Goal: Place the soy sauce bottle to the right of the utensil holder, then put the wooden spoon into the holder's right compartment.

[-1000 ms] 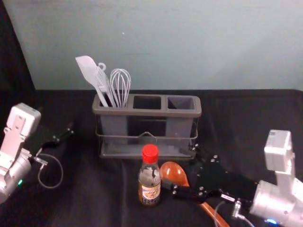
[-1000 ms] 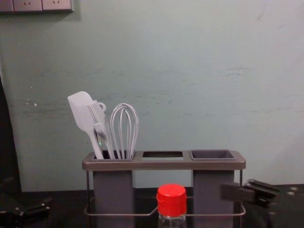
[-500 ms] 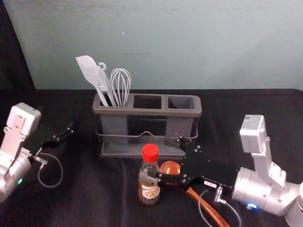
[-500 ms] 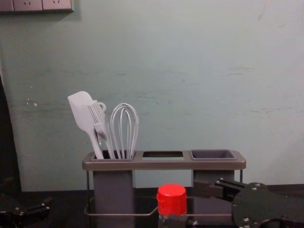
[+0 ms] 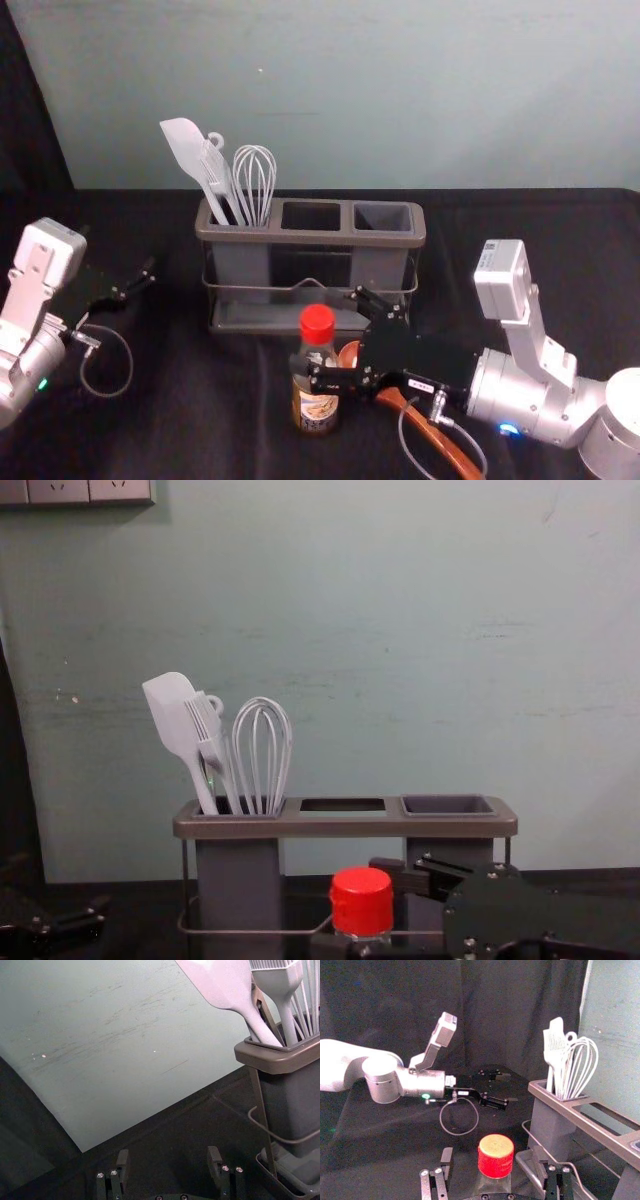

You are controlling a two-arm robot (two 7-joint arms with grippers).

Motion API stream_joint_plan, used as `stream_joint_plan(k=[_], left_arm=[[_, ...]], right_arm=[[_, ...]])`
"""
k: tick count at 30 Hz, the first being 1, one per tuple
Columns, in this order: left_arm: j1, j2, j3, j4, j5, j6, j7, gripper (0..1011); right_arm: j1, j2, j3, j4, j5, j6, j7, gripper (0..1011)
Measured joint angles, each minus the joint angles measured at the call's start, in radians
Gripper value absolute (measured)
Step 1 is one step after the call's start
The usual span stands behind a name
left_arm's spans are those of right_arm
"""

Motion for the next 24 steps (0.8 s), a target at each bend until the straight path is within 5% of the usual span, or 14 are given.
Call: stream_joint_plan(k=[19,24], left_arm=[[0.0,0.0,0.0,0.0,0.0,0.0,0.0,1011],[0.0,0.0,0.0,0.0,0.0,0.0,0.0,1011]], right_arm=[[0.007,-0.018,-0.001,0.016,-0.002,-0.015,-0.008,1000],[0.007,-0.018,0.0,0.015,-0.002,-0.015,-0.008,869]])
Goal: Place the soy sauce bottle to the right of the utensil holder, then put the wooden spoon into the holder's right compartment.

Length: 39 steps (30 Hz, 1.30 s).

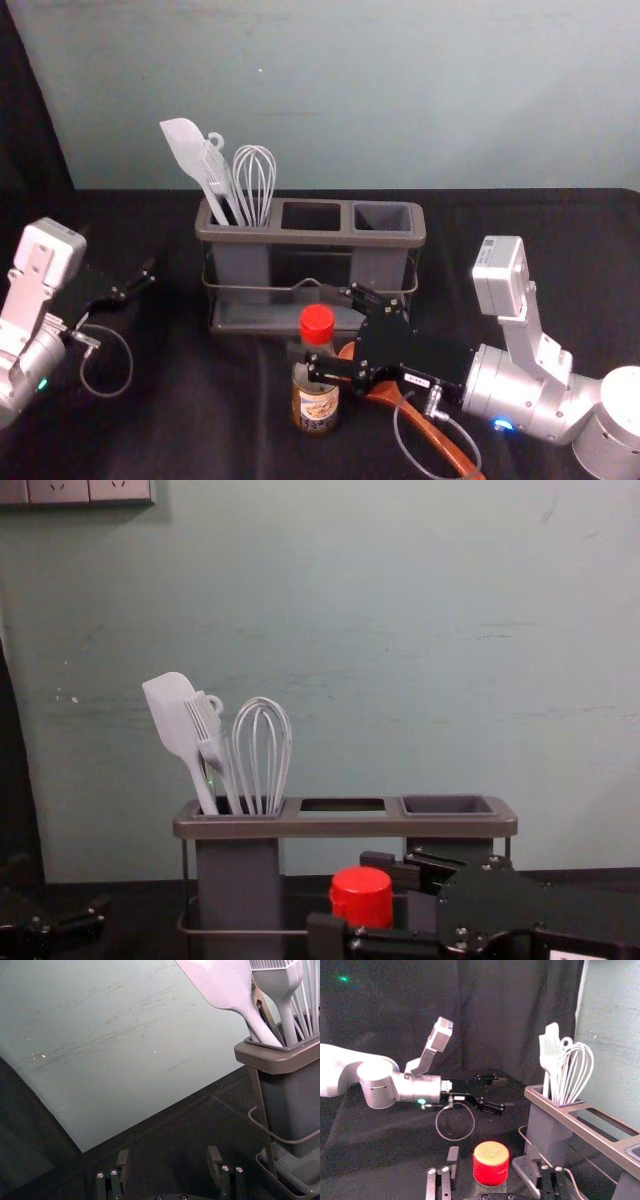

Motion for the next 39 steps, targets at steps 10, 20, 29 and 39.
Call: stream_joint_plan(k=[10,20,29,39], left_arm=[[0.0,0.0,0.0,0.0,0.0,0.0,0.0,1011],[0.0,0.0,0.0,0.0,0.0,0.0,0.0,1012],[0.0,0.0,0.0,0.0,0.0,0.0,0.0,1011],[0.0,0.0,0.0,0.0,0.0,0.0,0.0,1012]], right_arm=[[-0.001,0.001,0.0,-0.001,0.0,0.0,-0.001,607],[-0.001,0.002,0.0,-0.002,0.0,0.001,-0.001,386],[-0.007,0.002,0.008,-0.003,0.012,-0.003,0.0,386],[-0.126,0.065,0.122,-0.125,0.144,0.024,-0.049,386]])
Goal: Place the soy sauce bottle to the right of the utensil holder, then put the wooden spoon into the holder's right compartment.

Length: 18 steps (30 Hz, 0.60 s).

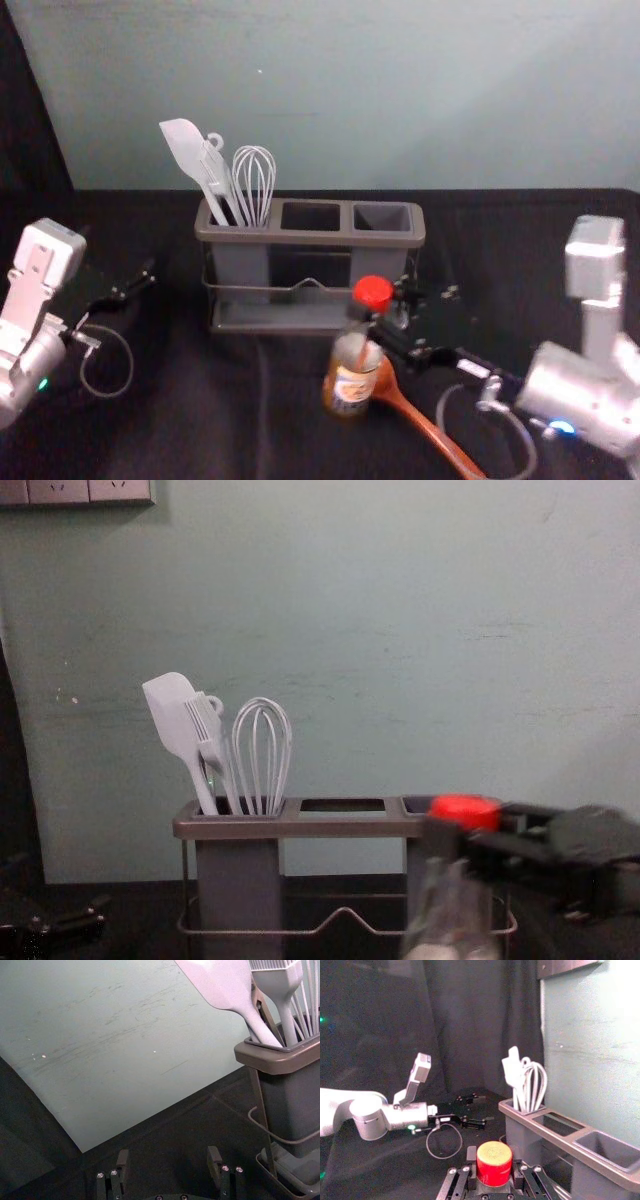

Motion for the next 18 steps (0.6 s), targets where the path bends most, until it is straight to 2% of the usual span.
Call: stream_joint_plan(k=[3,5,6,8,9,12,13,18], left_arm=[[0.0,0.0,0.0,0.0,0.0,0.0,0.0,1012],[0.0,0.0,0.0,0.0,0.0,0.0,0.0,1011],[0.0,0.0,0.0,0.0,0.0,0.0,0.0,1011],[0.0,0.0,0.0,0.0,0.0,0.0,0.0,1011],[0.0,0.0,0.0,0.0,0.0,0.0,0.0,1011],[0.0,0.0,0.0,0.0,0.0,0.0,0.0,1011],[0.0,0.0,0.0,0.0,0.0,0.0,0.0,1011],[0.0,0.0,0.0,0.0,0.0,0.0,0.0,1011]], right_arm=[[-0.071,0.053,0.056,-0.074,0.033,0.008,-0.027,386],[-0.1,0.074,0.08,-0.098,0.042,0.012,-0.04,386],[-0.132,0.098,0.108,-0.12,0.048,0.014,-0.056,386],[-0.159,0.116,0.135,-0.134,0.052,0.015,-0.071,386],[-0.185,0.131,0.165,-0.143,0.057,0.015,-0.084,386],[-0.215,0.146,0.206,-0.147,0.061,0.013,-0.102,386],[-0.229,0.149,0.233,-0.145,0.067,0.008,-0.111,386],[-0.242,0.138,0.296,-0.107,0.086,-0.015,-0.124,386]])
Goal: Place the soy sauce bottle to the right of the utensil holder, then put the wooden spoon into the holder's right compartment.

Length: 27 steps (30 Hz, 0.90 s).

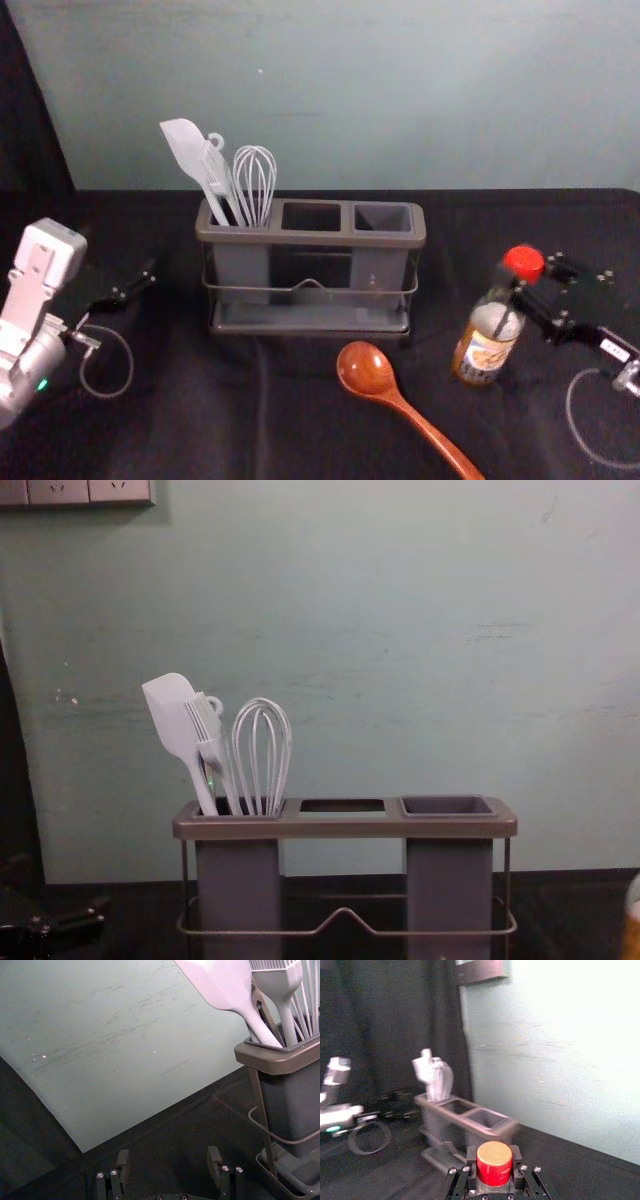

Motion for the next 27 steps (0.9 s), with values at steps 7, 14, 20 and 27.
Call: stream_joint_plan(k=[7,14,20,27], left_arm=[[0.0,0.0,0.0,0.0,0.0,0.0,0.0,1011],[0.0,0.0,0.0,0.0,0.0,0.0,0.0,1011],[0.0,0.0,0.0,0.0,0.0,0.0,0.0,1011],[0.0,0.0,0.0,0.0,0.0,0.0,0.0,1011]], right_arm=[[0.051,-0.036,0.036,0.088,0.007,-0.007,-0.008,386],[0.153,-0.076,0.002,0.179,-0.005,0.006,0.017,386],[0.267,-0.116,-0.053,0.264,-0.034,0.023,0.037,386],[0.353,-0.156,-0.097,0.333,-0.069,0.028,0.04,386]])
